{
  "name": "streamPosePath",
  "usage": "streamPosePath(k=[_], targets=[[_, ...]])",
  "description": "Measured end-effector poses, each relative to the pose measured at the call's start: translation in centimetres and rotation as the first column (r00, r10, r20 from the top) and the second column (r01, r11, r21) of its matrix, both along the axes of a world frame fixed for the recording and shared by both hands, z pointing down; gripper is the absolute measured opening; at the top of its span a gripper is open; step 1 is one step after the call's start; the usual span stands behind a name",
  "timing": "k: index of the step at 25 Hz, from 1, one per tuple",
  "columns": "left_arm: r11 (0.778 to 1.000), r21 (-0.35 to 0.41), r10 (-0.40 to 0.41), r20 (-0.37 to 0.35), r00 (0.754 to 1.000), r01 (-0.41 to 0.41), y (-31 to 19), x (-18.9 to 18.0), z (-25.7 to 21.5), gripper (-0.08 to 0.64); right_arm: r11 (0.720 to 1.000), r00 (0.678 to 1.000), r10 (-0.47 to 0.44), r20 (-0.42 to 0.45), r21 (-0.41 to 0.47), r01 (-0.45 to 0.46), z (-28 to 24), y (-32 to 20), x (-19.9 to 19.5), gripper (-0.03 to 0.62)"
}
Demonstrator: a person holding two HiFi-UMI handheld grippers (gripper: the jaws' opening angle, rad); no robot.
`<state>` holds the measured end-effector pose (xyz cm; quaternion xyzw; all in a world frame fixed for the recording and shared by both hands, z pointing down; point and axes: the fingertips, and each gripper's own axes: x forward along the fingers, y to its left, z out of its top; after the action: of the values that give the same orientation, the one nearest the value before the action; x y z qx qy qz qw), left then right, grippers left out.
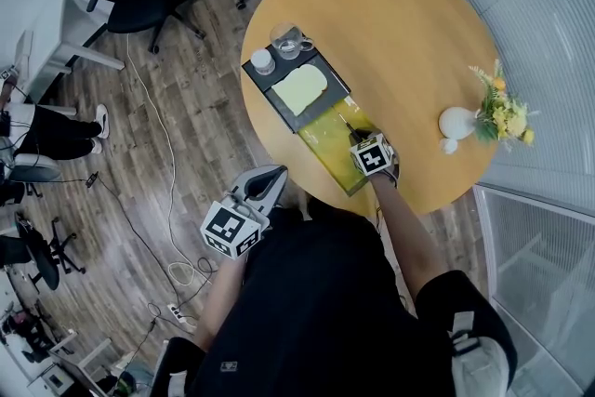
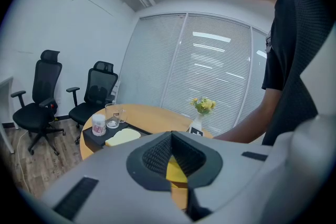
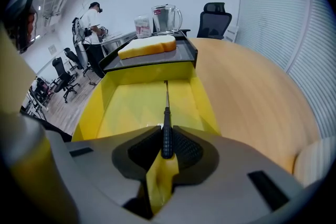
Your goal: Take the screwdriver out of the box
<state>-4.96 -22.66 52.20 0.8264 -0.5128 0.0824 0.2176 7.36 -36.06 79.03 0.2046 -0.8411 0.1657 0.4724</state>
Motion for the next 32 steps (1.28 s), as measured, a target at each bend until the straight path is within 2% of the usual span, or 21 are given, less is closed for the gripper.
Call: streamPosePath(k=[10, 17, 25, 32], targets=[[1.0, 0.013, -0.003, 0.003, 1.0, 0.003, 0.2, -0.9, -0.7, 0.006, 0.999, 1.0, -0.015, -0.022, 0.03, 0.016, -0.4, 0.3, -0.2, 0.061], [0.999, 0.014, 0.047, 0.001, 0.999, -0.047, -0.5, -1.9, -1.4, 0.006, 0.997, 0.999, 0.052, 0.005, 0.053, -0.053, -1.9, -0.1, -0.1, 0.061], [0.99, 0.026, 0.142, -0.02, 0.99, -0.141, -2.6, -1.5, -1.9, 0.006, 0.987, 0.988, 0.147, 0.046, 0.055, -0.149, -3.9, -0.1, 0.9, 0.061], [0.979, 0.042, 0.203, -0.041, 0.978, -0.201, -3.3, -1.2, -2.1, 0.006, 0.968, 0.962, 0.235, 0.142, 0.062, -0.245, -6.7, 0.7, 1.8, 0.06]])
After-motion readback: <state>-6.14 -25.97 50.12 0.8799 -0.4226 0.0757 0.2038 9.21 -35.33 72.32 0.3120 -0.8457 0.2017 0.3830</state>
